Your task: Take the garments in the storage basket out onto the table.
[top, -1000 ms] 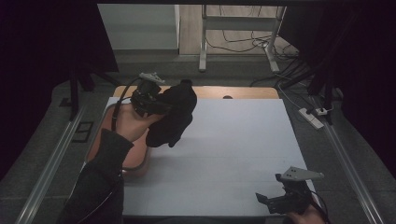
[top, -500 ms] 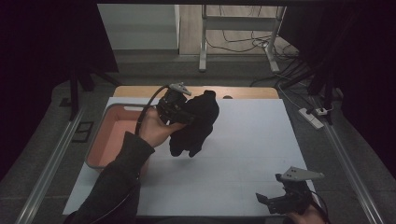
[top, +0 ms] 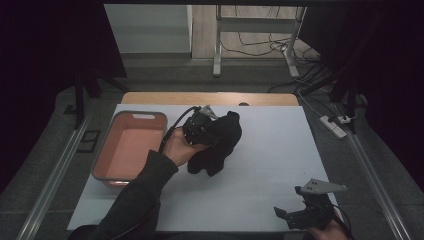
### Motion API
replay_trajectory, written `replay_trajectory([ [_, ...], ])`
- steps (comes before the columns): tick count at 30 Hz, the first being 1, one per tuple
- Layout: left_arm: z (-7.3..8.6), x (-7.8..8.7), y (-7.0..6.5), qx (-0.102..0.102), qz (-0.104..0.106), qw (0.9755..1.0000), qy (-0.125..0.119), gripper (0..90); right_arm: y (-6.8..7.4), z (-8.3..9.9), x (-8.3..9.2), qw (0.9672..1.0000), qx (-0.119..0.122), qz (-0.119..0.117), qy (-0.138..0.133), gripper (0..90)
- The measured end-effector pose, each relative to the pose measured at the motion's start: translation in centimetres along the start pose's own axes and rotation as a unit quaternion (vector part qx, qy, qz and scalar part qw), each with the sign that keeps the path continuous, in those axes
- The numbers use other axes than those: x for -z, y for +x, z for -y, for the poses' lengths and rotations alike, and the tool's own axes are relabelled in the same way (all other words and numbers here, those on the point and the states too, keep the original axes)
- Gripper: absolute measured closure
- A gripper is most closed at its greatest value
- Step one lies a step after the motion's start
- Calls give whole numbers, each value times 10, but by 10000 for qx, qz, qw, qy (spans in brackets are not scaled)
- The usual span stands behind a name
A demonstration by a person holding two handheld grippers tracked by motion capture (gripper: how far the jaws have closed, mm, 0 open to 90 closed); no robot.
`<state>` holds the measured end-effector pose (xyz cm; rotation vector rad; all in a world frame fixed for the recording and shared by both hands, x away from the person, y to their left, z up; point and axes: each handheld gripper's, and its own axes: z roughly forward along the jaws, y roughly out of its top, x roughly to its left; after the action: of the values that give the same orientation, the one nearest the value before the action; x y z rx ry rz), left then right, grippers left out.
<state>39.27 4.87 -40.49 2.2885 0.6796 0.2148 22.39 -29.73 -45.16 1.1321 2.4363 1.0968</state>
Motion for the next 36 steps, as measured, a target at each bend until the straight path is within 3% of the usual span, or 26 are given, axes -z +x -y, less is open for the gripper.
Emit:
replay_trajectory([
  [12,20,-41,4,79,-66,9993,349,444,1,0,0,10000,30,6,-13,0],
  [17,28,-55,6,230,55,9989,398,430,1,0,0,10000,33,-2,-12,0],
  [26,42,-76,7,187,75,9984,531,378,1,0,0,10000,48,5,1,0],
  [36,54,-91,13,367,-28,9971,667,237,1,0,0,10000,56,9,25,0],
])
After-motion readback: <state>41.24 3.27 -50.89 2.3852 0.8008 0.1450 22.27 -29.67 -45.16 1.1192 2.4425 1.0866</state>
